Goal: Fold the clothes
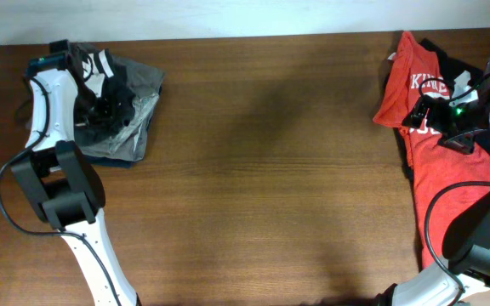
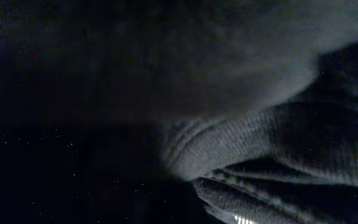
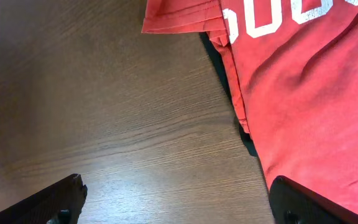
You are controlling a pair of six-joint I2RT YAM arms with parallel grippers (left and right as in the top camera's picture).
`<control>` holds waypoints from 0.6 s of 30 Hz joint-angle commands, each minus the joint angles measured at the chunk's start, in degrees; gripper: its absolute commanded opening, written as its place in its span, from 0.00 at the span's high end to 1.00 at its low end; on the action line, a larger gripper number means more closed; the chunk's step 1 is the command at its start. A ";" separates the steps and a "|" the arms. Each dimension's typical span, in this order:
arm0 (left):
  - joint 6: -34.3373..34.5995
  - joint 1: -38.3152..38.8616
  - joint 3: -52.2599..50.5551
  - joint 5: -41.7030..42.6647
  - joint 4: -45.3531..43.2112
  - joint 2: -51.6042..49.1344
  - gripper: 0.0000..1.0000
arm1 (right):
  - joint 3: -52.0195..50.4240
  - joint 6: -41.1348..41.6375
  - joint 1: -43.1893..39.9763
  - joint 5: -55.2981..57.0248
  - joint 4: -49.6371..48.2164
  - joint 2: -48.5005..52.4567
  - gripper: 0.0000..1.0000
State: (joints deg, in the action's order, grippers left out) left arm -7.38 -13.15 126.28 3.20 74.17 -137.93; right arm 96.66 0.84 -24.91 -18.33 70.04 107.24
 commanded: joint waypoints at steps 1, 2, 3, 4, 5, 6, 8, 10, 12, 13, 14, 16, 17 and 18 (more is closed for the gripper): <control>0.70 -0.46 10.86 -1.01 4.94 -0.81 0.99 | 1.03 -0.59 0.13 -0.76 0.00 -1.03 0.01; 0.74 -0.35 14.38 -0.96 7.61 -0.81 0.99 | 1.05 -0.59 0.15 -0.76 -0.24 -1.03 0.02; 0.74 -0.22 18.64 -0.98 10.82 -0.81 0.99 | 1.16 -0.59 0.15 -0.76 -0.63 -1.07 0.04; 1.01 -0.13 20.39 -1.01 12.17 -0.81 0.99 | 1.25 -0.61 0.15 -0.76 -0.70 -1.14 0.04; 1.38 0.02 24.30 -0.96 14.80 -0.81 0.99 | 2.23 -0.63 0.15 -0.76 -0.61 -1.20 0.04; 1.38 0.26 27.63 -0.83 16.83 -0.81 0.99 | 3.23 -0.63 0.15 -0.76 -0.33 -1.29 0.04; 1.38 0.79 32.26 -0.35 19.32 -0.81 0.99 | 5.97 -0.63 0.15 -0.76 0.98 -1.77 0.04; 1.36 1.27 35.56 1.44 20.81 -0.81 0.99 | 8.96 -0.70 0.15 -0.76 2.86 -2.23 0.04; 1.36 2.14 39.95 4.44 22.14 -0.81 1.00 | 14.27 -2.16 0.15 -0.76 6.86 -3.06 0.04; 1.38 2.47 41.42 5.25 22.40 -0.81 0.99 | 16.24 -2.36 0.15 -0.74 8.50 -3.32 0.04; 1.38 2.82 42.73 5.95 22.53 -0.81 0.98 | 17.97 -2.93 0.15 -0.79 9.92 -3.69 0.04; 1.40 4.17 46.93 10.12 22.47 -0.81 0.91 | 23.17 -5.97 0.26 -0.76 14.25 -5.68 0.04; 1.38 4.90 48.41 12.44 22.14 -0.81 0.87 | 24.52 -6.69 0.31 -0.76 15.37 -6.45 0.03; 1.40 5.64 49.66 14.32 21.88 -0.81 0.81 | 26.05 -7.37 0.35 -0.79 16.50 -7.52 0.03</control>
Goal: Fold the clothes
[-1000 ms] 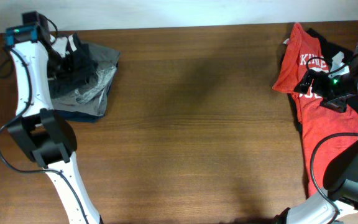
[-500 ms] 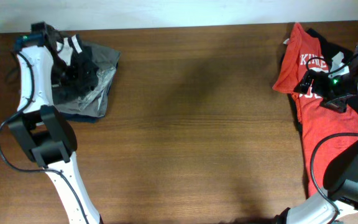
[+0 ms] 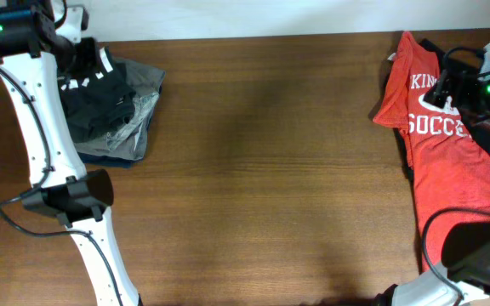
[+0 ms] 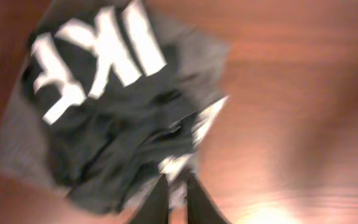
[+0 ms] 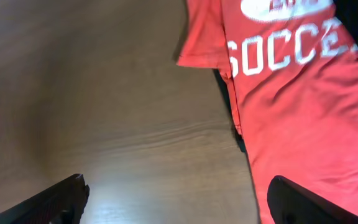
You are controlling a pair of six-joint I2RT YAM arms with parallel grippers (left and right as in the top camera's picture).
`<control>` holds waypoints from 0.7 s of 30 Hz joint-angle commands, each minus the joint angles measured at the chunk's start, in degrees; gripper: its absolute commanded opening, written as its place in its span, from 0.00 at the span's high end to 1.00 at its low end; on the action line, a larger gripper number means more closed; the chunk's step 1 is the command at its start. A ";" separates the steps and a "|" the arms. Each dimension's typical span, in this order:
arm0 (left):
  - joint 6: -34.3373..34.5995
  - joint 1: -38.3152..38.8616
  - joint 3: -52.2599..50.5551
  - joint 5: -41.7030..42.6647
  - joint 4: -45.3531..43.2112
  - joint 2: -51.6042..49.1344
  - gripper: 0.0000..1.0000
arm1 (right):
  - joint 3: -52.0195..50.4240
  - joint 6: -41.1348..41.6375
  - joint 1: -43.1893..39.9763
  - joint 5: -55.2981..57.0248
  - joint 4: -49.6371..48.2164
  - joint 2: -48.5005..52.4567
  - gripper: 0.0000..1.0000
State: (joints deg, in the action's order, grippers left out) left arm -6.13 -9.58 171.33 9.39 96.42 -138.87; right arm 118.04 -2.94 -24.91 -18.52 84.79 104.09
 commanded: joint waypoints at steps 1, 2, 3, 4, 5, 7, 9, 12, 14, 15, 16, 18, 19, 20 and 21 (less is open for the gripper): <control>0.15 2.80 5.66 9.53 -0.72 0.13 0.76 | 5.68 -3.85 0.55 -0.57 2.47 -5.35 0.03; 0.15 3.74 6.58 10.45 -1.22 0.13 0.70 | 6.78 -3.93 0.87 -0.57 3.30 -7.02 0.03; 0.15 4.59 7.21 10.88 -1.68 0.13 0.64 | 7.15 -3.93 1.14 -0.57 3.74 -8.07 0.03; 0.28 5.51 7.67 11.45 -2.14 0.13 0.59 | 7.52 -3.96 1.62 -0.57 4.35 -9.79 0.03; 0.37 6.88 7.78 12.48 -2.95 0.13 0.50 | 7.63 -3.93 2.25 -0.57 5.03 -12.26 0.03; 0.33 9.22 7.74 12.92 -3.32 0.11 0.19 | 7.63 -3.91 3.21 -0.55 6.12 -16.44 0.00; 0.31 11.28 7.43 12.81 -3.32 0.07 0.01 | 7.61 -3.89 3.63 -0.55 7.61 -20.76 0.01; 0.31 14.25 7.43 11.52 -3.34 0.07 0.01 | 7.61 -3.89 3.61 -0.33 9.86 -26.47 0.01; 0.31 15.80 7.43 11.19 -3.32 0.07 0.01 | 7.61 -3.89 3.63 -0.35 12.07 -29.83 0.01; 0.31 16.20 7.43 11.21 -3.28 0.07 0.01 | 7.58 -3.89 3.63 -0.35 12.52 -30.67 0.01; 0.31 16.48 7.43 11.19 -3.28 0.07 0.01 | 7.54 -3.91 3.63 -0.33 12.50 -31.43 0.01; 0.31 17.09 7.43 11.19 -3.28 0.07 0.01 | 7.54 -3.89 3.63 -0.35 12.50 -32.81 0.01; 0.31 17.33 7.43 11.19 -3.28 0.07 0.01 | 7.54 -3.91 3.63 -0.35 12.50 -33.81 0.01; 0.31 17.44 7.43 11.21 -3.26 0.07 0.01 | 7.54 -3.91 3.63 -0.35 12.50 -34.21 0.01; 0.31 17.46 7.43 11.19 -3.28 0.07 0.01 | 7.54 -3.91 3.63 -0.35 12.50 -34.58 0.01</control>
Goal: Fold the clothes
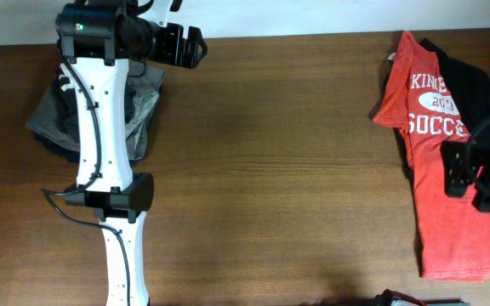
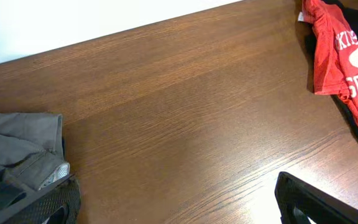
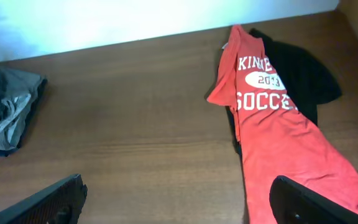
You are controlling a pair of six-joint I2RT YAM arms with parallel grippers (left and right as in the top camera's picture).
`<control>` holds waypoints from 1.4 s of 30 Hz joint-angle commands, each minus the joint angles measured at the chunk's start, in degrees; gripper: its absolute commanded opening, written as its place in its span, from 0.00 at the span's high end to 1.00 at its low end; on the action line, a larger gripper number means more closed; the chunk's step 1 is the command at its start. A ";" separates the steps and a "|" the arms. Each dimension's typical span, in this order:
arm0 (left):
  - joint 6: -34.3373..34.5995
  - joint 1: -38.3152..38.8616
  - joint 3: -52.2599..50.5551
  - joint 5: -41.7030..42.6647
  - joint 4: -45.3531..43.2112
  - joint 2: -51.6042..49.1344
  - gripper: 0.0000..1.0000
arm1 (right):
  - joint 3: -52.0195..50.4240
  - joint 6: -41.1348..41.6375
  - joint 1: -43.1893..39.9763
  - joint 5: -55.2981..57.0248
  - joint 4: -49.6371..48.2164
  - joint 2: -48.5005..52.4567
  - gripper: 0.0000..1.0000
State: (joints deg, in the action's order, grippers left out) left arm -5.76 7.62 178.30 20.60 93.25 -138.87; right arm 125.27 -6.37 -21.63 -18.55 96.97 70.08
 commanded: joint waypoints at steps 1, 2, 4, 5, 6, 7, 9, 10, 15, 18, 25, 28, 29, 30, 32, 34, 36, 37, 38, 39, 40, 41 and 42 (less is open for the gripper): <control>-0.07 0.26 0.46 -0.02 -0.09 0.07 0.01 | 0.31 -0.48 0.35 -0.31 0.33 -0.63 0.01; -0.07 0.26 0.46 -0.02 -0.09 0.07 0.01 | 0.31 -0.48 0.33 -0.31 0.33 -0.63 0.01; -0.07 0.22 0.46 -0.02 -0.09 0.07 0.01 | 0.31 -0.48 0.35 -0.31 0.33 -0.48 0.01; -0.07 0.22 0.46 -0.02 -0.09 0.07 0.01 | 0.31 -0.48 0.35 -0.31 0.33 -0.44 0.01; -0.07 0.22 0.46 -0.02 -0.09 0.07 0.01 | 0.31 -0.48 0.35 -0.31 0.33 -0.33 0.01; -0.07 0.22 0.46 -0.02 -0.07 0.07 0.01 | 0.31 -0.48 0.35 -0.31 0.33 -0.28 0.01; -0.07 0.22 0.46 -0.02 0.09 0.07 0.01 | 0.31 -0.48 0.35 -0.31 0.33 0.04 0.01; -0.07 0.22 0.46 -0.02 0.09 0.07 0.01 | 0.26 -0.48 0.33 -0.31 0.33 0.04 0.01; -0.07 0.22 0.46 -0.02 0.09 0.07 0.01 | -2.14 -0.46 0.28 -0.42 -5.33 -1.55 0.01; -0.07 0.22 0.46 -0.02 0.09 0.07 0.01 | -20.63 -0.50 3.63 -0.74 -29.18 -11.82 0.01; -0.07 0.22 0.46 -0.02 0.09 0.07 0.01 | -63.78 -0.50 11.76 -0.35 -64.48 -34.64 0.01; -0.07 0.22 0.46 -0.02 0.09 0.07 0.01 | -79.47 -0.52 13.46 -0.28 -73.00 -42.75 0.01; -0.07 0.22 0.46 -0.02 0.09 0.07 0.01 | -83.03 -0.52 13.64 -0.26 -75.17 -44.63 0.01; -0.07 0.22 0.46 -0.02 0.09 0.07 0.01 | -87.19 -0.55 13.86 0.11 -77.66 -46.73 0.01; -0.07 0.22 0.46 -0.02 0.09 0.07 0.01 | -98.66 -0.57 14.75 1.42 -85.20 -52.78 0.01; -0.07 0.22 0.46 -0.02 0.09 0.07 0.01 | -106.36 -0.72 15.37 1.60 -89.99 -57.24 0.01; -0.07 0.22 0.46 -0.02 0.09 0.07 0.01 | -112.15 -0.70 15.74 1.62 -92.54 -61.13 0.01; -0.07 0.22 0.46 -0.02 0.09 0.07 0.01 | -113.83 -0.70 15.82 1.62 -92.91 -62.38 0.01; -0.07 0.22 0.46 -0.02 0.09 0.07 0.01 | -116.52 -0.72 16.06 1.64 -92.96 -64.52 0.01; -0.07 0.22 0.46 -0.02 0.09 0.07 0.01 | -117.74 -0.72 16.06 1.64 -92.96 -65.51 0.01; -0.07 0.22 0.46 -0.02 0.09 0.07 0.01 | -119.47 -0.72 16.06 1.66 -92.96 -67.10 0.01; -0.07 0.22 0.46 -0.02 0.09 0.07 0.01 | -120.80 -0.72 16.04 1.66 -92.94 -68.48 0.01; -0.07 0.22 0.46 -0.02 0.09 0.07 0.01 | -122.14 -0.72 16.04 1.66 -92.87 -69.81 0.01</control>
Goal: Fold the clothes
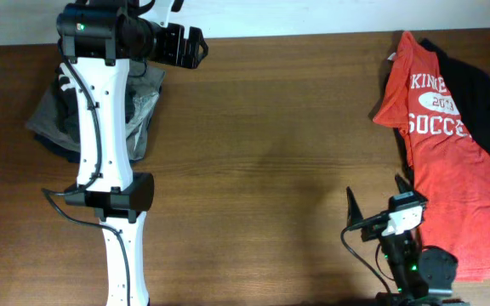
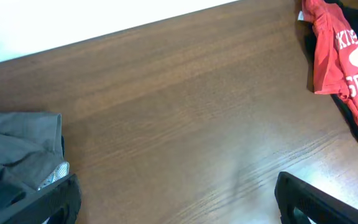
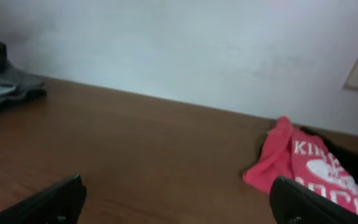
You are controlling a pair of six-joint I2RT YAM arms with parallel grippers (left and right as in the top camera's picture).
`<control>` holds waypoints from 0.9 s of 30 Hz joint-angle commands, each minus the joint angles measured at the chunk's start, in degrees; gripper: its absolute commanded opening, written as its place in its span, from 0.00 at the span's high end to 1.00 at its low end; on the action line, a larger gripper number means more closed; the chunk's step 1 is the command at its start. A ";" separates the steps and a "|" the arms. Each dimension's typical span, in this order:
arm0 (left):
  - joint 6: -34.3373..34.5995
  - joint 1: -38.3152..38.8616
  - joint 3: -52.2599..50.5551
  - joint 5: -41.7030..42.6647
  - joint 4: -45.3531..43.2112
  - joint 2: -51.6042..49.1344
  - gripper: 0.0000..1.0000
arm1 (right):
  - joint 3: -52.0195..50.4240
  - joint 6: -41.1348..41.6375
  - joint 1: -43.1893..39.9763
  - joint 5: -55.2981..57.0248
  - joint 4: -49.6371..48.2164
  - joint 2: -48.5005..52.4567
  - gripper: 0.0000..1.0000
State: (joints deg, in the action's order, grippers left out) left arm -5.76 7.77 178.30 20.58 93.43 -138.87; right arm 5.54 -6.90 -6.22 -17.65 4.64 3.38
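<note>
A crumpled pile of grey and black clothes (image 1: 58, 119) lies at the back left; its grey edge (image 2: 17, 146) shows in the left wrist view. A red soccer shirt (image 1: 436, 136) is spread at the right on top of a black garment (image 1: 483, 93); the shirt (image 3: 309, 168) also shows from the right wrist. My left gripper (image 1: 181, 47) hangs open high over the table's back edge, right of the pile, holding nothing. My right gripper (image 1: 374, 204) is open near the front edge, left of the shirt's lower part, and empty.
The brown wooden table (image 1: 270, 170) stretches between the two heaps. A pale wall (image 3: 179, 43) rises behind the back edge. My left arm's white links (image 1: 100, 144) cross over the grey pile. The right arm's base (image 1: 415, 263) sits at the front edge.
My right arm has left the right edge over the red shirt and now sits folded low at the front edge, its camera looking level across the table. The left arm has not moved.
At first my left gripper was buried in the dark pile and my right one stood open beside the red shirt's top. Then the left was above the pile with its fingers close together. Later it was open and high at the back edge, while the right had drawn back, now to the front.
</note>
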 commanded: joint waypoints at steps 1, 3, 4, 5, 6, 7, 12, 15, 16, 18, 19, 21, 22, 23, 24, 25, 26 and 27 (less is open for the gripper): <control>-0.07 0.07 0.46 0.00 -0.09 0.07 0.01 | -2.99 -0.20 0.66 0.74 -0.59 -3.21 0.01; -0.07 0.07 0.46 0.00 -0.09 0.07 0.01 | -4.33 -0.17 0.66 0.70 -0.31 -3.19 0.01; -0.07 0.07 0.46 0.00 -0.09 0.07 0.01 | -4.85 -0.15 0.63 0.70 -0.74 -3.19 0.02; -0.07 0.07 0.46 0.00 -0.09 0.07 0.01 | -5.14 -0.17 0.63 0.72 -1.77 -3.19 0.02; -0.07 0.07 0.46 0.00 -0.09 0.07 0.01 | -5.14 -0.17 0.59 0.72 -1.62 -3.19 0.01; -0.07 0.07 0.46 0.00 -0.09 0.07 0.01 | -5.14 -0.17 0.59 0.70 -1.64 -3.19 0.01; -0.07 0.07 0.46 0.00 -0.09 0.07 0.01 | -5.14 -0.17 0.59 0.72 -1.64 -3.19 0.01; -0.07 0.11 0.46 0.00 -0.09 0.07 0.01 | -5.14 -0.17 0.59 0.72 -1.64 -3.19 0.02; -0.07 0.11 0.46 0.00 -0.09 0.07 0.01 | -5.14 -0.17 0.59 0.72 -1.64 -3.19 0.01; -0.07 0.07 0.46 0.00 -0.09 0.07 0.01 | -5.14 -0.17 0.59 0.72 -1.64 -3.19 0.01; -0.07 0.07 0.46 0.00 -0.09 0.07 0.01 | -5.14 -0.17 0.59 0.72 -1.64 -3.19 0.01; -0.07 0.00 0.46 0.00 -0.09 0.07 0.01 | -5.14 -0.17 0.59 0.72 -1.64 -3.19 0.01; -0.07 0.00 0.46 0.00 -0.09 0.07 0.01 | -5.14 -0.17 0.59 0.72 -1.64 -3.19 0.01; -0.07 0.13 0.46 0.02 -0.09 0.07 0.01 | -5.14 -0.17 0.59 0.72 -1.64 -3.19 0.01; -0.07 0.13 0.46 0.00 -0.09 0.07 0.01 | -5.14 -0.17 0.59 0.72 -1.64 -3.19 0.01; -0.07 0.11 0.46 0.00 -0.09 0.07 0.01 | -5.14 -0.17 0.59 0.72 -1.64 -3.19 0.01; -0.07 0.11 0.46 0.00 -0.09 0.07 0.01 | -5.14 -0.17 0.59 0.72 -1.64 -3.19 0.01; -0.09 0.04 0.46 -1.29 -0.09 0.07 0.01 | -5.14 -0.17 0.59 0.72 -1.64 -3.19 0.01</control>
State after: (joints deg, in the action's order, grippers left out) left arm -5.76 7.77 178.30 20.58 93.43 -138.87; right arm 1.04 -6.90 -6.20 -17.61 3.29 0.84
